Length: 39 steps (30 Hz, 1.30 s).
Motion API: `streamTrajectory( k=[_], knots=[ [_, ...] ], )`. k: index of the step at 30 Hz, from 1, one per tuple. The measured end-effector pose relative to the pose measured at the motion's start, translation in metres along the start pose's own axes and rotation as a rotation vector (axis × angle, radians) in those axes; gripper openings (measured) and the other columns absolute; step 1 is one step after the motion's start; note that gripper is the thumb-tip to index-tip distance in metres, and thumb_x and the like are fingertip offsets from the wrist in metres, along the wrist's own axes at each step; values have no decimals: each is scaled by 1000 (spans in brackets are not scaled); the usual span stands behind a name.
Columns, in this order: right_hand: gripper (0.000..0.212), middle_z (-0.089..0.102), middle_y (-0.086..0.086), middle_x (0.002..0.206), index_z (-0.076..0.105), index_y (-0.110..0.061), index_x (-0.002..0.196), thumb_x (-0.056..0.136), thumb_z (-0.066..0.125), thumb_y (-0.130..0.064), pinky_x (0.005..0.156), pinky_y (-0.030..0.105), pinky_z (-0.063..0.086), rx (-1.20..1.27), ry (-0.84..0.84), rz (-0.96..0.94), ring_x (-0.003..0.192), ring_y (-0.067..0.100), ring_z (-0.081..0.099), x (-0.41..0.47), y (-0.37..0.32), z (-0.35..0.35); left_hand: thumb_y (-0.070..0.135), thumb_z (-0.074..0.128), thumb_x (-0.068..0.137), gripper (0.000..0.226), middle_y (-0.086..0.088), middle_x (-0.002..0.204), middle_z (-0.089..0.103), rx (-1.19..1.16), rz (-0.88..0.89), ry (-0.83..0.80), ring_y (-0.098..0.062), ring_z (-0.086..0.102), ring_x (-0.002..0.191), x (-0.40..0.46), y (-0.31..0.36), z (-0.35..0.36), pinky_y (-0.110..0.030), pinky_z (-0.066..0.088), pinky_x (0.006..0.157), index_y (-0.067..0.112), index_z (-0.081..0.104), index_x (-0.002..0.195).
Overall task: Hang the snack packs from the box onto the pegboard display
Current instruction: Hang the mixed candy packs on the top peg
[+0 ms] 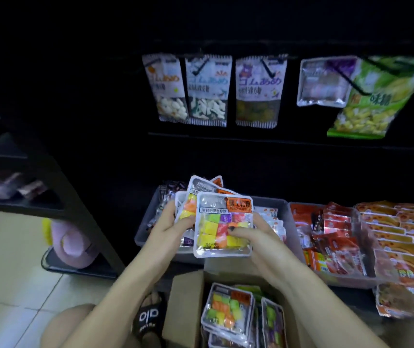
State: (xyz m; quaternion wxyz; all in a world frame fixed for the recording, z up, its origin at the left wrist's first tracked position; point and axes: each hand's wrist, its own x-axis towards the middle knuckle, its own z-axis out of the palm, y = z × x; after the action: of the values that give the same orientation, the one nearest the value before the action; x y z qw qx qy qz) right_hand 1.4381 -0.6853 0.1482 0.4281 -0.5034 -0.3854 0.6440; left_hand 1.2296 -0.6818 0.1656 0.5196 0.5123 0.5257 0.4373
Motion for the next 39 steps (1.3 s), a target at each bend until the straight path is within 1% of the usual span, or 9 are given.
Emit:
streamTrajectory(
  k=[8,13,18,20,25,29,33,37,39],
  knots=[
    [33,77,13,114,68,-9,122,91,68,3,106,57,51,-118,-30,-156,107,33,74,23,-87,61,17,55,106,22,2,122,74,-184,136,98,-22,75,109,12,67,-53,-46,57,90,27,60,125],
    [27,80,4,106,70,-17,114,92,71,-3,104,51,53,-243,-28,-256,101,24,76,19,-134,96,20,55,105,20,9,117,73,-147,256,161,-14,75,105,15,106,-81,-36,57,80,32,62,120],
    [25,79,-6,102,69,-26,110,93,71,-7,97,41,55,-368,-32,-397,96,13,76,-2,-172,119,10,48,108,21,5,100,74,-6,435,237,-21,79,84,8,154,-108,-37,64,63,26,59,116],
    [25,79,-7,104,68,-27,111,94,70,-9,97,41,54,-394,-31,-458,97,11,75,-11,-190,124,10,50,108,19,6,99,73,19,527,305,-18,78,85,8,170,-118,-45,65,67,26,59,113],
    [25,79,6,107,71,-14,114,94,65,0,102,56,52,-254,-49,-573,102,27,76,-29,-246,130,9,53,106,15,5,98,70,55,711,373,-1,72,85,23,214,-136,-21,58,69,23,59,111],
    [24,78,14,110,68,-4,117,95,61,2,100,61,54,-134,-59,-631,104,34,75,-19,-302,145,12,57,103,17,9,97,70,23,667,400,1,69,84,51,238,-142,-19,55,71,28,62,105],
    [21,78,5,114,66,-10,115,96,64,-3,104,48,53,-147,-58,-677,109,22,73,-5,-354,182,17,59,98,16,-2,111,73,-67,567,420,-22,73,104,76,243,-141,-51,58,96,30,63,107],
    [32,77,5,114,69,-13,112,80,75,-14,109,56,46,-217,-24,-758,115,29,68,20,-381,224,16,57,102,17,3,112,70,-8,556,377,-17,69,107,89,251,-132,-36,55,92,30,59,112],
    [28,75,7,114,67,-12,113,86,74,-10,106,52,50,-217,13,-786,110,29,69,32,-388,239,19,56,104,20,7,117,69,37,541,347,-12,68,110,95,252,-128,-33,55,94,30,57,120]
  ],
)
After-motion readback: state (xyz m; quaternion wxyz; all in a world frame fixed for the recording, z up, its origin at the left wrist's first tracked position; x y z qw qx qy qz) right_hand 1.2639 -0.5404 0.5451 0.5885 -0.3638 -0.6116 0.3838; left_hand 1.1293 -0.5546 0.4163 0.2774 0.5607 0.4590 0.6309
